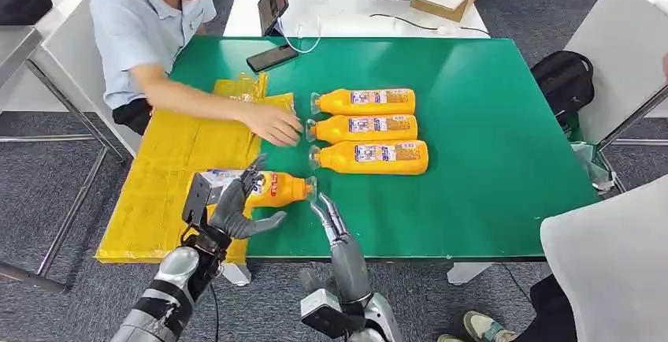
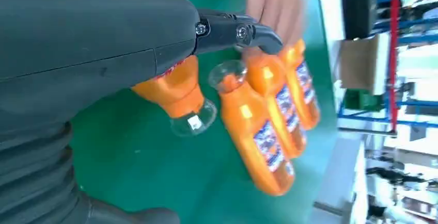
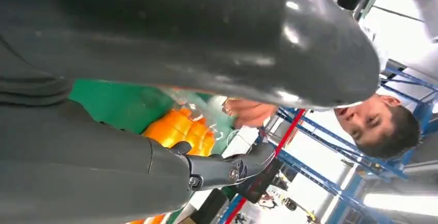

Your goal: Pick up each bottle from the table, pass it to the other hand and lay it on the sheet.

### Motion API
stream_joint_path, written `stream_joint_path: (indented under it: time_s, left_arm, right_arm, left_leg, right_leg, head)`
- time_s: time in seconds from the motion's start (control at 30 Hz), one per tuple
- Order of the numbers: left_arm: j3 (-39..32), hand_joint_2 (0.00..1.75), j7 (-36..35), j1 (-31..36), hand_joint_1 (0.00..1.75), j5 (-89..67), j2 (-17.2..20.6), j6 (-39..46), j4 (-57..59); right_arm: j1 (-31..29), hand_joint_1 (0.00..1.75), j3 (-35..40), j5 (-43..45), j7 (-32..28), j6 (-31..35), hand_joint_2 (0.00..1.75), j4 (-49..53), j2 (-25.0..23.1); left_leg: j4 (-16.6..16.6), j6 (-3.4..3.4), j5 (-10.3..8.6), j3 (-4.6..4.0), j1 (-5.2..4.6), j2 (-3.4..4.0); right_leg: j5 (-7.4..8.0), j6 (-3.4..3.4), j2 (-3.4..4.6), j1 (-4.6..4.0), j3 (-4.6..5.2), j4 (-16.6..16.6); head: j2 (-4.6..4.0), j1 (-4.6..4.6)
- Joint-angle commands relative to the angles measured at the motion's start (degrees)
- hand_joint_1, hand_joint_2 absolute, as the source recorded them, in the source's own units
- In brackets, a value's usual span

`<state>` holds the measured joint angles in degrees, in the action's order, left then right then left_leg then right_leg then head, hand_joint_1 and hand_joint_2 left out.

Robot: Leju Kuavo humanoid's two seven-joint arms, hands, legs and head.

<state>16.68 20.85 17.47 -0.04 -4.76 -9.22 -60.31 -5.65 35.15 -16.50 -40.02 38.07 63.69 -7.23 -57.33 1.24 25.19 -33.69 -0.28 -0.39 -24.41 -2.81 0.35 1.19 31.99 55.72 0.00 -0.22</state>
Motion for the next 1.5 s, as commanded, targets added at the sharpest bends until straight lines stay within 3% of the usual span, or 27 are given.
stream_joint_path:
  time_s: [0.03,0.1,0.17,0.2,0.27,0.33,0.37,0.47,0.5,0.63,0.9,1.17,1.5]
  left_arm:
    - [1.71,1.75,-0.15,-1.08,0.0,0.22,0.71,-0.11,-4.12]
    - [1.04,1.75,1.68,-1.49,0.0,1.72,0.28,1.89,-4.86]
    - [0.15,1.75,5.66,-3.02,0.0,1.25,-1.28,10.75,-8.4]
    - [-0.49,1.75,7.9,-4.61,0.0,1.59,-2.7,16.93,-12.05]
    - [-2.76,1.75,9.28,-7.87,0.0,7.79,-5.27,21.47,-18.95]
    - [-3.02,1.75,9.37,-11.4,0.0,11.19,-5.15,24.67,-25.14]
    - [-4.16,1.75,9.87,-13.11,0.0,12.5,-5.79,26.32,-27.38]
    - [-4.27,1.75,12.95,-17.93,0.0,10.07,-5.52,30.29,-33.66]
    - [-3.77,1.75,13.7,-18.81,0.0,9.04,-5.28,31.47,-34.87]
    - [-1.54,1.75,13.41,-19.47,0.0,5.36,-4.82,35.17,-35.55]
    - [0.21,1.75,13.55,-18.54,0.0,2.77,-4.37,39.0,-33.79]
    - [2.23,1.75,12.78,-15.83,0.0,3.29,-3.97,38.35,-30.56]
    - [4.27,1.75,12.49,-14.5,0.0,3.63,-3.7,37.89,-29.54]
  right_arm:
    - [-1.78,0.0,0.72,0.16,0.02,0.4,0.0,-3.04,1.48]
    - [-1.68,0.0,0.29,-0.77,0.02,1.93,0.0,-2.8,1.5]
    - [-0.38,0.0,-4.71,-6.25,0.02,1.93,0.0,-0.87,0.94]
    - [0.51,0.0,-10.03,-12.73,0.02,1.93,0.0,0.59,0.24]
    - [0.49,0.0,-21.58,-27.58,0.94,1.93,0.0,0.14,-1.59]
    - [-2.15,0.0,-26.67,-39.33,5.55,1.93,0.0,-3.36,0.22]
    - [-3.81,0.0,-28.04,-46.51,11.51,1.93,0.0,-6.58,1.73]
    - [-8.11,0.0,-28.47,-53.19,19.9,1.93,0.0,-14.26,6.98]
    - [-8.63,0.0,-29.93,-53.64,19.85,1.93,1.75,-15.01,7.35]
    - [-8.95,0.0,-32.37,-57.35,23.22,1.93,1.75,-16.98,7.8]
    - [-12.31,0.0,-28.62,-57.74,29.98,1.93,1.75,-25.04,8.93]
    - [-20.08,0.0,-25.46,-55.8,30.32,1.41,1.75,-35.57,9.58]
    - [-24.29,0.0,-22.19,-58.63,32.02,1.86,1.75,-38.98,9.21]
  left_leg:
    - [0.01,-0.07,0.02,0.05,0.06,0.02]
    - [0.0,-0.07,0.03,0.03,0.07,0.04]
    - [-0.01,-0.08,0.04,0.02,0.1,0.04]
    - [-0.04,-0.06,0.04,-0.03,0.08,-0.04]
    - [-0.09,-0.06,0.06,-0.08,0.08,-0.05]
    - [-0.11,-0.05,0.06,-0.11,0.06,0.02]
    - [-0.04,-0.03,0.04,-0.08,0.0,0.05]
    - [0.01,-0.01,0.02,-0.06,0.0,0.04]
    - [0.01,-0.03,0.06,0.0,0.05,0.12]
    - [-0.06,-0.05,0.06,-0.08,0.01,-0.03]
    - [-0.02,-0.1,0.07,0.0,0.08,0.05]
    - [-0.02,-0.06,0.02,-0.08,0.03,0.06]
    - [-0.05,-0.07,0.01,-0.05,0.05,-0.05]
  right_leg:
    - [-0.01,0.1,-0.03,-0.06,-0.06,-0.04]
    - [-0.01,0.1,-0.01,-0.07,-0.05,-0.04]
    - [-0.01,0.12,-0.03,-0.1,-0.05,-0.04]
    - [-0.04,0.1,-0.09,-0.08,-0.03,-0.02]
    - [-0.06,0.1,-0.12,-0.09,0.0,0.01]
    - [-0.04,0.09,-0.09,-0.07,0.05,0.02]
    - [-0.02,0.06,-0.03,-0.01,0.04,0.0]
    - [0.03,0.03,0.04,-0.01,-0.02,-0.1]
    - [0.05,0.07,0.1,-0.07,-0.09,-0.18]
    - [0.0,0.09,-0.02,-0.02,-0.03,-0.11]
    - [0.03,0.1,0.06,-0.11,-0.06,-0.14]
    - [0.06,0.05,0.06,-0.05,0.02,-0.1]
    - [0.04,0.07,-0.06,-0.07,-0.02,-0.09]
  head:
    - [0.0,0.0]
    - [0.0,0.0]
    - [0.0,0.0]
    - [0.0,0.0]
    - [0.0,0.0]
    - [0.0,0.0]
    - [0.0,0.0]
    - [0.0,0.0]
    - [0.0,-0.02]
    - [0.0,0.0]
    - [0.0,-0.02]
    - [0.0,-0.02]
    - [0.0,-0.02]
